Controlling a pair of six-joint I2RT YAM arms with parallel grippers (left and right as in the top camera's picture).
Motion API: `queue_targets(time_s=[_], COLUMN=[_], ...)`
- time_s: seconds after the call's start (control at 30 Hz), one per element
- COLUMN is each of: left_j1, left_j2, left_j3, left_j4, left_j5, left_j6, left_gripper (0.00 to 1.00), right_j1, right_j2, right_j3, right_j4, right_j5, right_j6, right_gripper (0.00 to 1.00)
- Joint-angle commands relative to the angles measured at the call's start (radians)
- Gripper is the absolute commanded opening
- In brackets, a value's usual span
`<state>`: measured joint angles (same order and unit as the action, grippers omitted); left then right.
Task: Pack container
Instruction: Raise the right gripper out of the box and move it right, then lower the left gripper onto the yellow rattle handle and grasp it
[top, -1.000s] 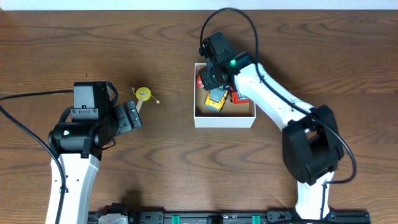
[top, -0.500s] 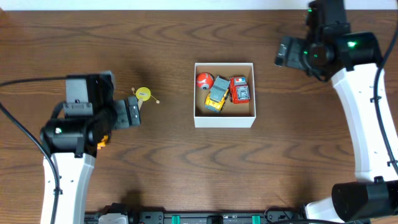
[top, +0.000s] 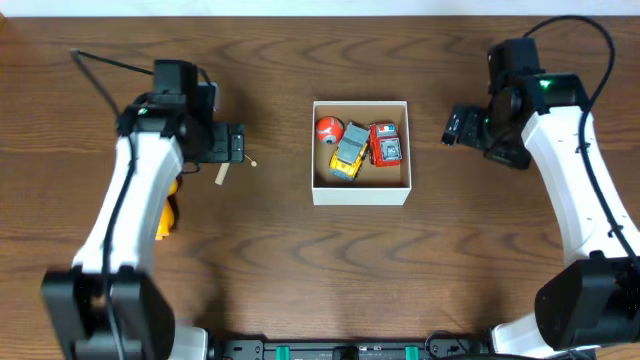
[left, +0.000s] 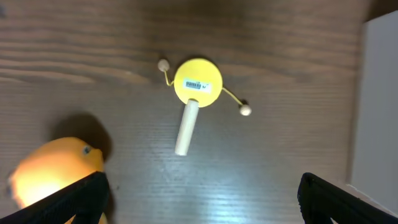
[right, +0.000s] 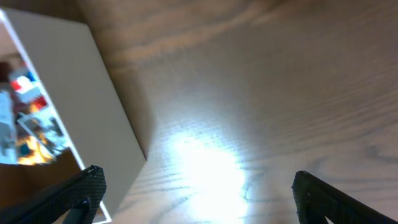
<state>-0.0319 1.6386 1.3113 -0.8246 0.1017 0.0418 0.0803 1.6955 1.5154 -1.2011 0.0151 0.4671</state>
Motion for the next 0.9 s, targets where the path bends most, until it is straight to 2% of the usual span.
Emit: queue_targets(time_s=[0.0,0.3,0.87], left_j1=[0.000,0.001,0.002], left_j2=[0.079,0.228,0.364], left_j3=[0.011,0.011,0.010], left_j4=[0.008,0.057,0.079], left_j5=[0.003,0.003,-0.016], left_j6=[0.040,0.060,0.059], left_gripper=[0.98,0.98,0.99], right_j1=[0.000,-0.001,-0.001], right_j2=[0.006,0.006,0.006], right_j3=[-0.025,-0.035,-0.035], right_j4=[0.004,-0.003,0.005], right_j5=[-0.006,-0.005,-0.005], right_j6=[-0.011,-0.020,-0.031], right_gripper=[0.99,0.99,0.99])
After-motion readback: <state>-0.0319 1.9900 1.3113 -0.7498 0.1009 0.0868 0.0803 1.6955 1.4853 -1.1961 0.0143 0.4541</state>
